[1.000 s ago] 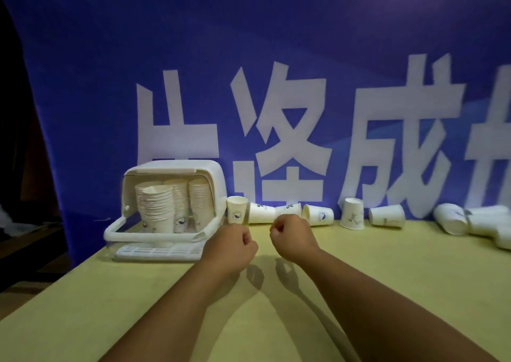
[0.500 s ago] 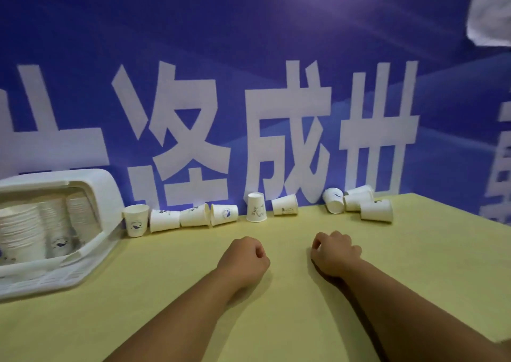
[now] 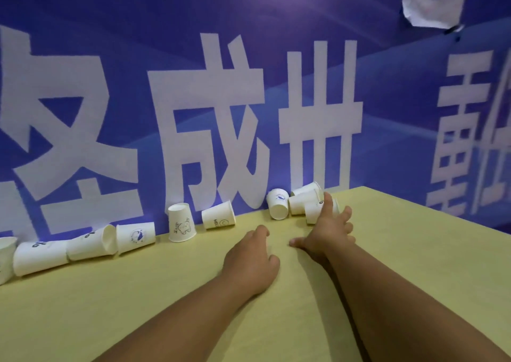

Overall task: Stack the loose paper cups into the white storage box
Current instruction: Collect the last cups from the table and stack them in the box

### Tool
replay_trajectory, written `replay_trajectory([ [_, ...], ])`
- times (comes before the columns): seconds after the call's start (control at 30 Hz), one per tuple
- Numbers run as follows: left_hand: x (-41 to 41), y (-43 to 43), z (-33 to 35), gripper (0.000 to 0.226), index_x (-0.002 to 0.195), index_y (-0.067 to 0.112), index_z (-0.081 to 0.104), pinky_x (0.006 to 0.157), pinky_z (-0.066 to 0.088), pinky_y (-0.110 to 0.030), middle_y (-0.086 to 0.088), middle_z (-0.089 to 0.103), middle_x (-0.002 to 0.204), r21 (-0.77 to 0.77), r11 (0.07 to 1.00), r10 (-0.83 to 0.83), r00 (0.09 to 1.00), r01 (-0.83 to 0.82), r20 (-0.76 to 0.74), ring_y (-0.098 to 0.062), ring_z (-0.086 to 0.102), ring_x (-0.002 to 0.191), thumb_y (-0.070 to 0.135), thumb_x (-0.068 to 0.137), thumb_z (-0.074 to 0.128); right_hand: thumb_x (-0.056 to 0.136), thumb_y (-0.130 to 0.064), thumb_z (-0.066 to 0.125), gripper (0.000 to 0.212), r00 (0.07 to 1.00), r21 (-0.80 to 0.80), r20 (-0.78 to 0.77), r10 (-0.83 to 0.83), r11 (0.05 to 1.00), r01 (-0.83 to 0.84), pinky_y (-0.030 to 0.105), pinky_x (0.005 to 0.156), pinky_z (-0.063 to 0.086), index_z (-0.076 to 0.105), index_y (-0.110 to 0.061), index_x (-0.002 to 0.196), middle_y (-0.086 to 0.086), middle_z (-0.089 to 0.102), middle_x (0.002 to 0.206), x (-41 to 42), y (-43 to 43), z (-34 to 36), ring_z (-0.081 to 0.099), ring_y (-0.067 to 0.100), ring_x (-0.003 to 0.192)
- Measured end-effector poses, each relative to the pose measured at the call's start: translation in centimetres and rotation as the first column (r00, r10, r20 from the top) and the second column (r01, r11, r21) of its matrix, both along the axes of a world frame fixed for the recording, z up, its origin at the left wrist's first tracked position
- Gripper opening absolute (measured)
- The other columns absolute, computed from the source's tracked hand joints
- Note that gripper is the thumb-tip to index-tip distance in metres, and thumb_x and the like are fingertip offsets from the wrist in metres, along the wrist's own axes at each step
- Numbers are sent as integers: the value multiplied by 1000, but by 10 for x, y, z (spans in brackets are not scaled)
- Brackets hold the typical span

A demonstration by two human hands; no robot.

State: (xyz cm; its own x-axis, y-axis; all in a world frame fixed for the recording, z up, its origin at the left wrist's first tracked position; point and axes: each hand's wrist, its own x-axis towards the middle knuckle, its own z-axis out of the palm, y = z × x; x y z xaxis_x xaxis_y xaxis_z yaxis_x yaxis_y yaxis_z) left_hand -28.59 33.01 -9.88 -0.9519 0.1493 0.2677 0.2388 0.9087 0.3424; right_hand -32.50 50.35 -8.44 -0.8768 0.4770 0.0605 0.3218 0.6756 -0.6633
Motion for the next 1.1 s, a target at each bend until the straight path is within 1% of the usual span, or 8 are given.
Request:
replay_trajectory([
  [0.1,-34,23,-1,67,156,30,24,98,49,-39,5,37,154,-46,997,-59,998,58,-34,-22,51,129,33,95,52,62,-37,95,141,993,-120,-108,-57,992,43,50,110,35,-14,-47,151,11,10,159,-21,10,-9,42,33,135],
  [0.27,-82,58,3,84,163,29,9,104,47,-42,8,12,170,-119,977,-184,982,178,-46,-26,45,139,10,94,52,86,-13,68,83,942,-257,-257,-216,955,149,45,104,33,16,-25,151,9,41,140,-39,15,-17,54,30,119],
  [0.47,-133,85,-5,97,164,33,-2,105,48,-42,11,5,173,-105,979,-179,984,176,-22,-29,42,143,3,89,53,86,-16,65,55,920,-229,-284,-271,951,210,45,101,41,40,-24,135,8,51,124,-48,17,-19,53,31,116],
  [0.63,-148,95,-4,90,164,27,6,107,46,-43,2,19,167,-76,990,-119,992,116,-37,-29,41,143,7,93,58,94,-30,58,44,892,-267,-320,-319,934,239,43,100,37,47,-26,137,9,46,127,-49,20,-17,43,30,120],
  [0.73,-150,102,-3,76,154,20,26,86,52,-39,-6,30,146,-67,995,-77,992,70,-99,-29,57,114,20,90,67,97,-33,50,25,855,-251,-390,-342,933,258,42,88,38,56,-24,119,7,40,121,-47,23,-20,36,29,115],
  [0.83,-147,107,1,45,128,18,47,71,47,-38,-6,35,129,-98,994,-69,985,54,-160,-28,58,90,29,90,66,94,-38,52,21,802,-261,-451,-390,918,299,38,78,37,61,-28,111,2,35,119,-48,29,-23,35,26,110],
  [0.97,-145,107,5,44,129,21,42,75,49,-39,-2,52,126,-107,991,-99,978,81,-181,-27,62,98,31,93,66,91,-37,63,20,722,-356,-553,-415,902,245,36,80,47,69,-26,107,-2,36,134,-48,31,-23,41,22,115],
  [1.1,-139,102,5,52,134,20,40,81,53,-42,-4,48,125,-123,991,-74,980,52,-186,-28,62,98,34,92,67,84,-31,74,19,684,-386,-625,-376,911,148,38,78,60,60,-28,97,-6,32,135,-45,28,-20,58,24,104],
])
